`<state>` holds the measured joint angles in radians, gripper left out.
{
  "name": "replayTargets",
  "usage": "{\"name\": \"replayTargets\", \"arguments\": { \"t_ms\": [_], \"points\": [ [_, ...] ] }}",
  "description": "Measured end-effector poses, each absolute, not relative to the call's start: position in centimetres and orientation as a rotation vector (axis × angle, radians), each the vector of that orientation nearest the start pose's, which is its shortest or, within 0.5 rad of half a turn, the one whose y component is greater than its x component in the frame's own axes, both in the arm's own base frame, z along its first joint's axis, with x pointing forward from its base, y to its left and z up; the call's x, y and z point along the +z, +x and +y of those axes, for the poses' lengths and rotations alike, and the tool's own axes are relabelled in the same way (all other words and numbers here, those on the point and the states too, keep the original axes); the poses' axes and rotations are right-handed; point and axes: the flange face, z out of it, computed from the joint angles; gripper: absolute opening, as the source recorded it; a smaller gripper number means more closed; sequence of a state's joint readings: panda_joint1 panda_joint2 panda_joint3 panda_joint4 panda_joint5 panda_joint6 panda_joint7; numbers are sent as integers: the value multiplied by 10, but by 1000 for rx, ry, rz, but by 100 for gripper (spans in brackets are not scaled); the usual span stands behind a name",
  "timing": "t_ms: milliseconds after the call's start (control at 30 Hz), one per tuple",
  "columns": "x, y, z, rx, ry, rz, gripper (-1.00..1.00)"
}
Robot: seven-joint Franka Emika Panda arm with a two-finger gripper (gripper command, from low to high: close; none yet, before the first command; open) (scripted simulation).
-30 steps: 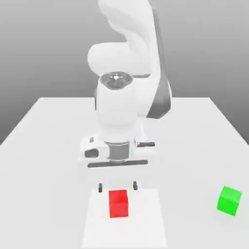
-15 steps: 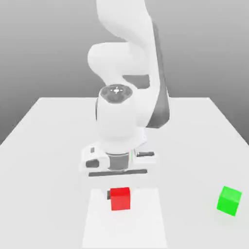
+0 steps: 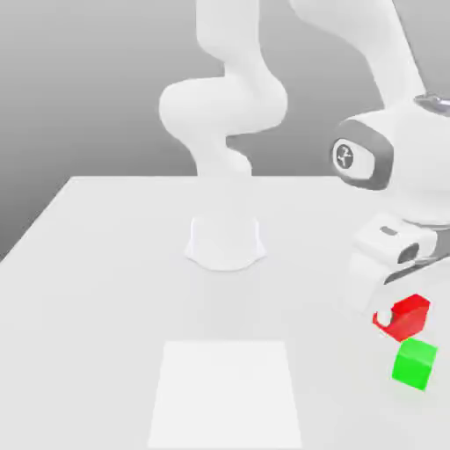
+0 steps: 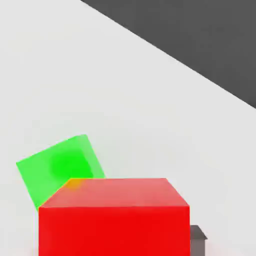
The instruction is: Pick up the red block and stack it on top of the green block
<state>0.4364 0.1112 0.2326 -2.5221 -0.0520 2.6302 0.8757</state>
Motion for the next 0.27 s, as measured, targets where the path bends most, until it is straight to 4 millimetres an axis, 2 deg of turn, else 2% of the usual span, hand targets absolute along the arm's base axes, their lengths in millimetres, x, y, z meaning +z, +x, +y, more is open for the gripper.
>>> {"name": "replayTargets", "arguments": {
  "t_ms": [133,167,267],
  "points": [
    [192,362,295,-1,-3131,251,-100],
    [184,361,295,-1,-3131,250,100],
    [184,361,295,-1,-3131,250,100]
  ]
}}
